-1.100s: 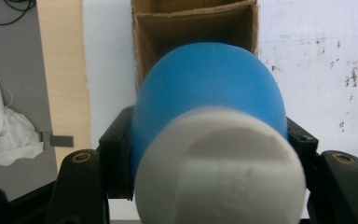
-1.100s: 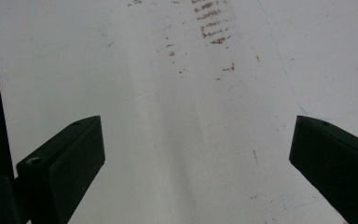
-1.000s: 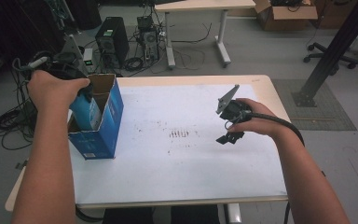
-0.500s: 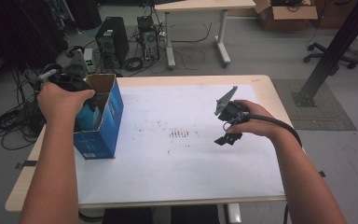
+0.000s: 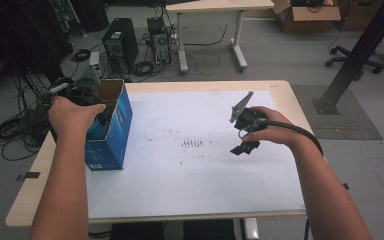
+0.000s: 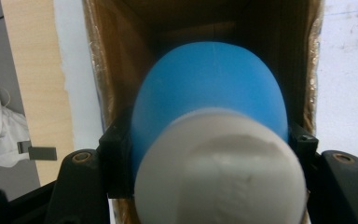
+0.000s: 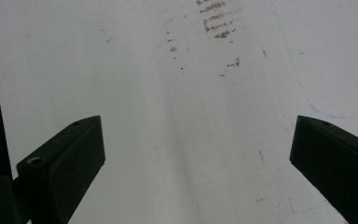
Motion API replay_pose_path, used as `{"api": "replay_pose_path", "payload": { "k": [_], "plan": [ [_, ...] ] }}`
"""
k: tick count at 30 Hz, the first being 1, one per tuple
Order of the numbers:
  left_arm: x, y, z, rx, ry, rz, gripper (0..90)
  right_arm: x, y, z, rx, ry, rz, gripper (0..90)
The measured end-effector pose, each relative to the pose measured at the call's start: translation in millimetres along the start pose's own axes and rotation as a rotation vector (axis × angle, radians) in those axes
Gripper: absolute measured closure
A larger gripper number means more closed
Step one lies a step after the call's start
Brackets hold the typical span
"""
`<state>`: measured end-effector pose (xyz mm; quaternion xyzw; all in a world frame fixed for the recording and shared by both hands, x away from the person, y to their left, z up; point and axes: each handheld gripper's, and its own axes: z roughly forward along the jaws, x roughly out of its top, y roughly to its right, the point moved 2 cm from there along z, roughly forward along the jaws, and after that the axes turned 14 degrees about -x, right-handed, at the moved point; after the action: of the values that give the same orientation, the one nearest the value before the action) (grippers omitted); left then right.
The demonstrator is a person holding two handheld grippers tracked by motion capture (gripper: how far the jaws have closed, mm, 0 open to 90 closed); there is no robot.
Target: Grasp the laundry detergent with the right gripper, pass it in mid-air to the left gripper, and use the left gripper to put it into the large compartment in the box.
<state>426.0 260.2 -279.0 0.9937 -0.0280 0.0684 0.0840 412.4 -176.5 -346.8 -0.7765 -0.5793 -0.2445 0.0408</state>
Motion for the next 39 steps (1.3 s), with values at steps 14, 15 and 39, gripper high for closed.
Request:
{"api": "replay_pose_path", "payload": {
  "k": [14,15,39],
  "plan": [
    [-0.2,-4.9,12.7,-0.004,-0.001,0.000,37.9,-2.8,3.0,-2.6,0.013,-0.025,-0.006,3.1],
    [-0.3,-5.0,13.6,-0.002,-0.004,0.003,37.9,-3.0,3.0,-2.7,0.013,-0.025,-0.007,3.1],
    [-0.7,-9.0,23.5,-0.002,-0.024,0.003,37.7,-12.3,4.3,-9.6,0.005,-0.007,0.025,3.1]
  ]
}}
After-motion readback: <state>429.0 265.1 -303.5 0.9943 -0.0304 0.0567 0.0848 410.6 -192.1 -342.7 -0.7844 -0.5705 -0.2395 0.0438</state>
